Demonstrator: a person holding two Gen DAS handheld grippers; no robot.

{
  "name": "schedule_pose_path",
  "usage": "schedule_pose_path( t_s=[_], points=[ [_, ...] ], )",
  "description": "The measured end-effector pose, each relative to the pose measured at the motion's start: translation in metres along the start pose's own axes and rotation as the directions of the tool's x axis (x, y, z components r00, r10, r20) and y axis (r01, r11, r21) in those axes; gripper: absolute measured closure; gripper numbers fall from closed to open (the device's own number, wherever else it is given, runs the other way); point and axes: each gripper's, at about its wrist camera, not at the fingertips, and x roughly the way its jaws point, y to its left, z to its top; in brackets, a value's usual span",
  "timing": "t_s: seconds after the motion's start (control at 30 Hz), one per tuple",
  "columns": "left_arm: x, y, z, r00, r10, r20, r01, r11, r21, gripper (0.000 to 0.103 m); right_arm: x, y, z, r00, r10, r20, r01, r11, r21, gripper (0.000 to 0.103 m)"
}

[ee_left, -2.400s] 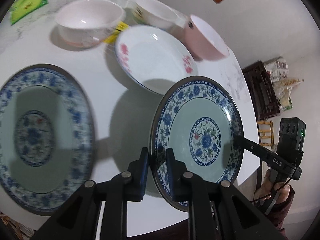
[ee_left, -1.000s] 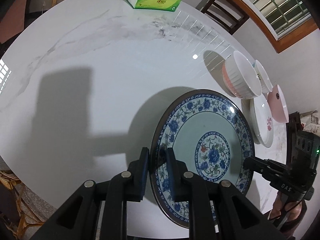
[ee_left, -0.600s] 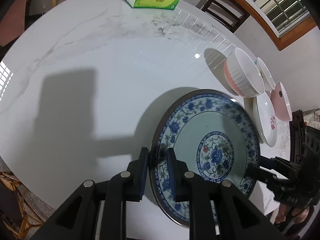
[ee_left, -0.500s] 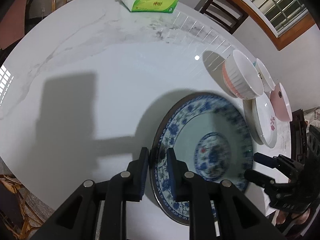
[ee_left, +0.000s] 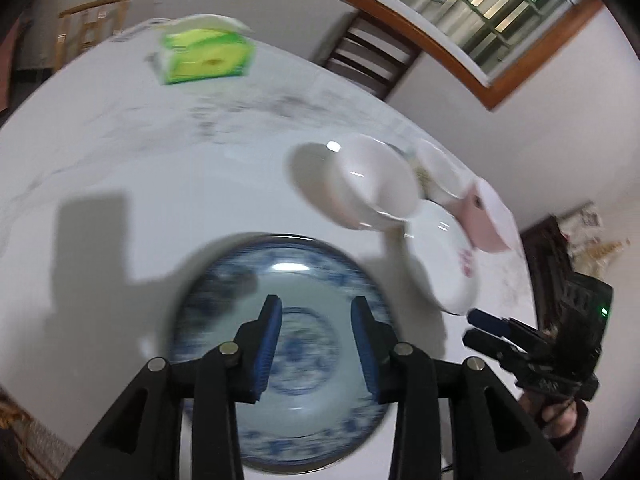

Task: Organize plates and bowls
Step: 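Grasp the rim of the pink-flowered white plate with both tools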

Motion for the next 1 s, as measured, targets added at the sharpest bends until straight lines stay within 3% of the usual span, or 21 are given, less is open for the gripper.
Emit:
schedule_pose_path(
  t_s=[0.23, 0.4, 0.57, 1.0],
  points=[
    [0.048, -0.049, 0.007, 0.989, -0.104, -0.102, 0.104, 0.995, -0.013, 0.066, -0.034, -0.061, -0.009, 0.997, -0.019, 0.073, 0.009, 0.990, 0.140, 0.041],
    [0.069, -0.071, 0.012, 0.986, -0.113, -0.121, 0.111, 0.993, -0.026, 0.066, -0.043, -0.087, -0.013, 0.996, -0.038, 0.086, 0.022, 0.983, 0.184, 0.048],
    [0.087, -0.079, 0.019, 0.986, -0.108, -0.130, 0.100, 0.993, -0.068, 0.066, -0.039, -0.111, -0.006, 0.996, -0.030, 0.083, 0.010, 0.974, 0.225, 0.061],
    [0.118, -0.087, 0.035, 0.975, -0.100, -0.199, 0.080, 0.991, -0.108, 0.066, -0.020, -0.155, 0.019, 0.998, -0.012, 0.060, -0.006, 0.955, 0.295, 0.071]
  ],
)
